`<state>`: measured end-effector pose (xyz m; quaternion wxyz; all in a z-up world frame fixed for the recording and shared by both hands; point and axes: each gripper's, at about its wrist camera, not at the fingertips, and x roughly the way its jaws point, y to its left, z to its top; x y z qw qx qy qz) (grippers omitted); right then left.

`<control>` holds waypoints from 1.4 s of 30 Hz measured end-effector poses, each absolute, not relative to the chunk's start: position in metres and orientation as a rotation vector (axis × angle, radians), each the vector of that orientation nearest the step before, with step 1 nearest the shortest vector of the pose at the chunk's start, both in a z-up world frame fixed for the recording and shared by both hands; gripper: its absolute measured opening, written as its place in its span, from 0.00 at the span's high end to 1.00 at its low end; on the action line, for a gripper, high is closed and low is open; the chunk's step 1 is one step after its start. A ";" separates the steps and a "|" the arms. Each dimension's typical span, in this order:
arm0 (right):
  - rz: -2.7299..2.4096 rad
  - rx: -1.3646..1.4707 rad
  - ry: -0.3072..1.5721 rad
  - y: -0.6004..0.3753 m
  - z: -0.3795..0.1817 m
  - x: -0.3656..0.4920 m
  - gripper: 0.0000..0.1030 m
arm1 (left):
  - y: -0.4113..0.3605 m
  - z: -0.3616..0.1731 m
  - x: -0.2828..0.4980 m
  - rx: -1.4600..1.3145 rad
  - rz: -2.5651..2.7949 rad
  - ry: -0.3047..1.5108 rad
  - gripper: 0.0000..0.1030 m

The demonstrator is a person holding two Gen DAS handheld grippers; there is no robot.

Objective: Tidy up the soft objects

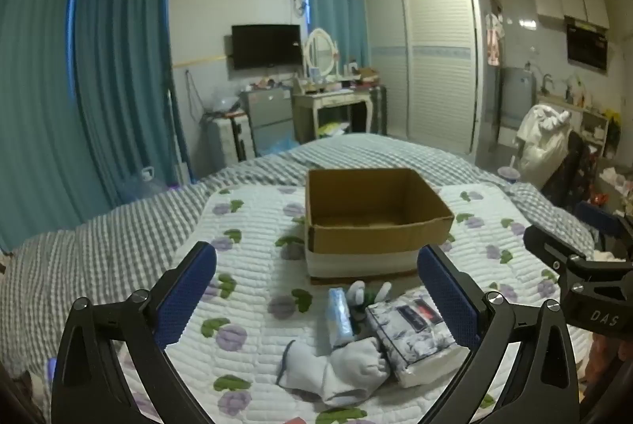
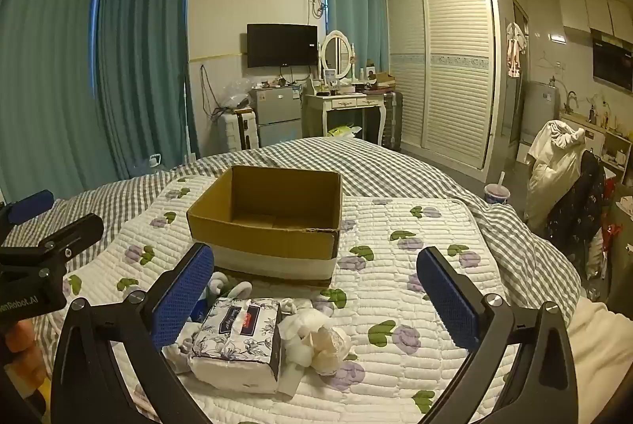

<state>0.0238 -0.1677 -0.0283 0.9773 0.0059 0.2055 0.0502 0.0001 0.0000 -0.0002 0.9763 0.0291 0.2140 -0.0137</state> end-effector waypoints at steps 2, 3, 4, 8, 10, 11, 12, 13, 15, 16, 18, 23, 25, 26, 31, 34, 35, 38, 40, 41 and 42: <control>0.101 0.002 0.427 -0.167 -0.029 0.025 0.00 | -0.001 -0.001 -0.001 0.062 -0.032 0.430 0.00; 0.101 0.003 0.427 -0.167 -0.029 0.025 0.00 | 0.000 0.000 0.000 0.051 -0.033 0.440 0.00; 0.101 0.004 0.428 -0.167 -0.029 0.025 0.00 | 0.000 0.000 -0.001 0.051 -0.030 0.434 0.00; 0.108 0.006 0.425 -0.167 -0.028 0.025 0.00 | 0.004 -0.001 0.002 0.049 -0.030 0.441 0.00; 0.102 -0.004 0.424 -0.166 -0.027 0.023 0.00 | 0.001 -0.002 0.006 0.057 -0.032 0.454 0.00; 0.102 -0.005 0.422 -0.166 -0.026 0.022 0.00 | -0.001 0.000 0.005 0.064 -0.034 0.452 0.00; 0.102 -0.004 0.420 -0.167 -0.025 0.021 0.00 | -0.001 0.000 0.005 0.069 -0.033 0.449 0.00; 0.098 -0.009 0.425 -0.164 -0.029 0.025 0.00 | -0.002 0.000 0.006 0.075 -0.032 0.446 0.00; 0.092 -0.008 0.424 -0.164 -0.029 0.025 0.00 | -0.002 -0.002 0.004 0.083 -0.031 0.436 0.00; 0.090 -0.009 0.424 -0.164 -0.029 0.025 0.00 | -0.002 -0.001 0.004 0.081 -0.031 0.433 0.00; 0.086 -0.007 0.423 -0.165 -0.030 0.025 0.00 | -0.001 -0.001 0.004 0.078 -0.035 0.429 0.00; 0.088 -0.005 0.424 -0.165 -0.029 0.025 0.00 | 0.001 -0.002 0.004 0.080 -0.033 0.427 0.00; 0.089 -0.004 0.424 -0.165 -0.029 0.025 0.00 | 0.001 -0.002 0.004 0.077 -0.031 0.428 0.00; 0.089 -0.004 0.424 -0.164 -0.029 0.025 0.00 | 0.001 -0.002 0.003 0.077 -0.030 0.427 0.00; 0.096 0.000 0.427 -0.165 -0.029 0.024 0.00 | -0.002 -0.001 0.002 0.085 -0.025 0.427 0.00; 0.095 0.000 0.427 -0.165 -0.029 0.025 0.00 | -0.003 -0.001 0.001 0.086 -0.025 0.423 0.00; 0.095 -0.001 0.426 -0.165 -0.029 0.025 0.00 | -0.003 -0.001 0.000 0.086 -0.025 0.423 0.00; 0.097 0.001 0.426 -0.165 -0.030 0.026 0.00 | -0.004 0.000 0.000 0.087 -0.024 0.423 0.00; 0.097 0.001 0.426 -0.165 -0.030 0.026 0.00 | -0.003 0.000 0.000 0.086 -0.022 0.425 0.00; 0.097 0.000 0.426 -0.165 -0.030 0.025 0.00 | -0.003 0.000 0.000 0.086 -0.022 0.426 0.00; 0.098 0.000 0.427 -0.165 -0.030 0.025 0.00 | -0.003 0.000 0.000 0.084 -0.021 0.428 0.00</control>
